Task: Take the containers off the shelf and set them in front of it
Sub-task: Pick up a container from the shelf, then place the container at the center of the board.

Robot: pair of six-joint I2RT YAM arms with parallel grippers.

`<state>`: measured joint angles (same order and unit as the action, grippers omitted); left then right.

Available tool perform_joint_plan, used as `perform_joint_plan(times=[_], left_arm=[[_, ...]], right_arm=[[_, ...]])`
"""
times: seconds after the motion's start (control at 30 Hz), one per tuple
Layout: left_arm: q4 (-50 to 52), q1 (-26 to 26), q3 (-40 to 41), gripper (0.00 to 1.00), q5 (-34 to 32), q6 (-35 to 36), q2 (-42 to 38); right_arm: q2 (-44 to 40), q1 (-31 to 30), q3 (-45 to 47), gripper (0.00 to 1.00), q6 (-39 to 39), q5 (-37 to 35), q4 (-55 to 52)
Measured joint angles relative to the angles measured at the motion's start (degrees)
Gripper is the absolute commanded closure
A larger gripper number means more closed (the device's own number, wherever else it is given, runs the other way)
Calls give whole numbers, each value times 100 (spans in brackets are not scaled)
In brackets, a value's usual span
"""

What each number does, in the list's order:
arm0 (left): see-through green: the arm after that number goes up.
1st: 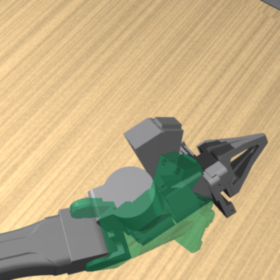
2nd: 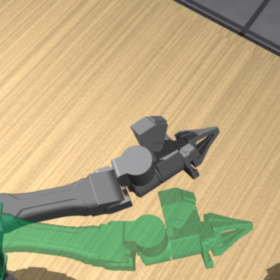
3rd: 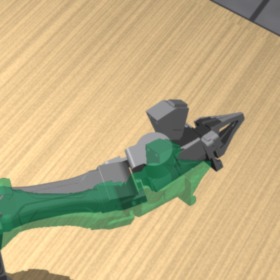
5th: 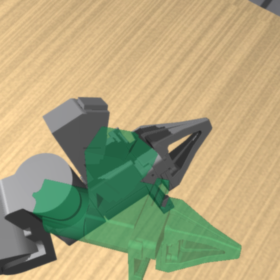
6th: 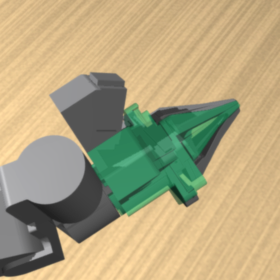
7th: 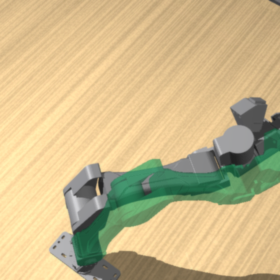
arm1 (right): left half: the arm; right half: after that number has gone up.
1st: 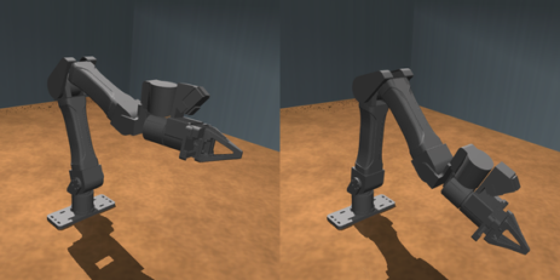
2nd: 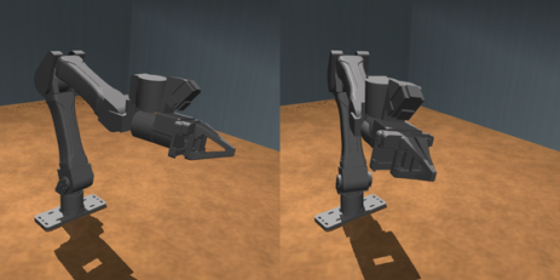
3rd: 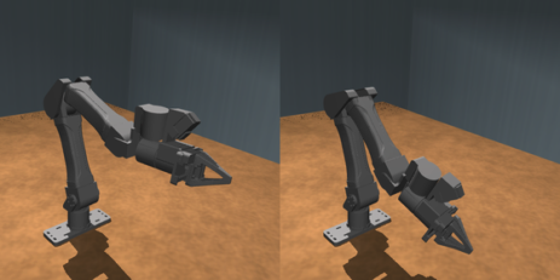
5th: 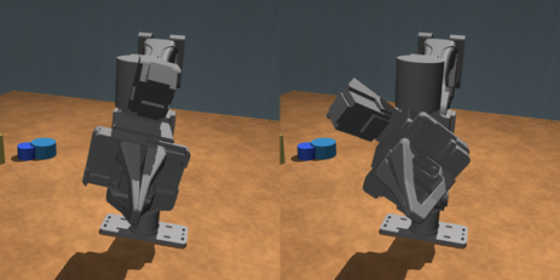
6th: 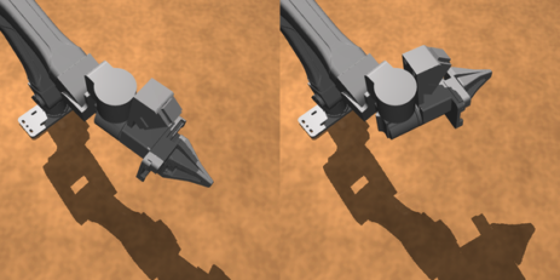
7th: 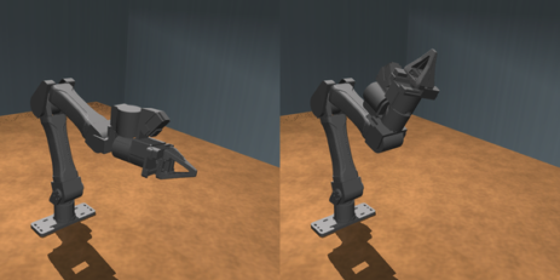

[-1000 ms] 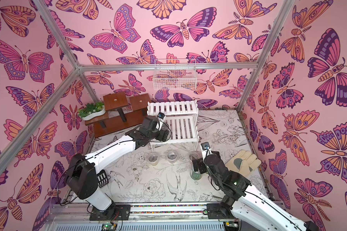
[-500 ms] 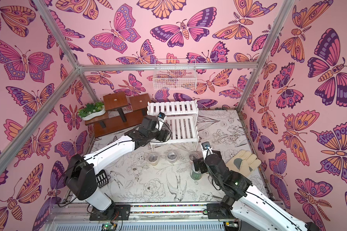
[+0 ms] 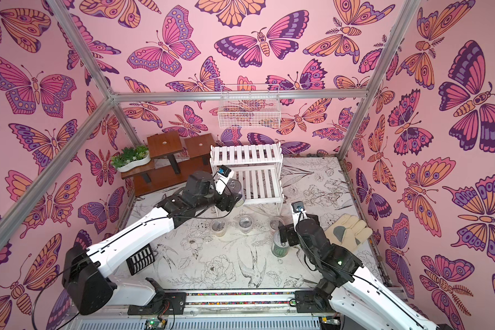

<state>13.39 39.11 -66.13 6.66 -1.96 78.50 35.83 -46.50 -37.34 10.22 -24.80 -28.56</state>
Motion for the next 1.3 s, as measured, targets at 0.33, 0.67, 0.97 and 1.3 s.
perform_joint_plan(times=[0.33, 0.67, 0.97, 1.3], left_arm=[[-28, 675, 686, 29, 192, 0, -409], [-315, 1272, 1480, 30, 103, 2, -675], [-911, 1567, 1941, 30, -46, 0, -387], [-1333, 1572, 2190, 30, -256, 4, 127]], right_arm=[[-94, 39, -63, 1, -17, 44, -125], [-177, 39, -66, 1, -17, 66, -254], [-221, 39, -66, 1, -17, 90, -254], [-249, 39, -87, 1, -20, 90, -262]])
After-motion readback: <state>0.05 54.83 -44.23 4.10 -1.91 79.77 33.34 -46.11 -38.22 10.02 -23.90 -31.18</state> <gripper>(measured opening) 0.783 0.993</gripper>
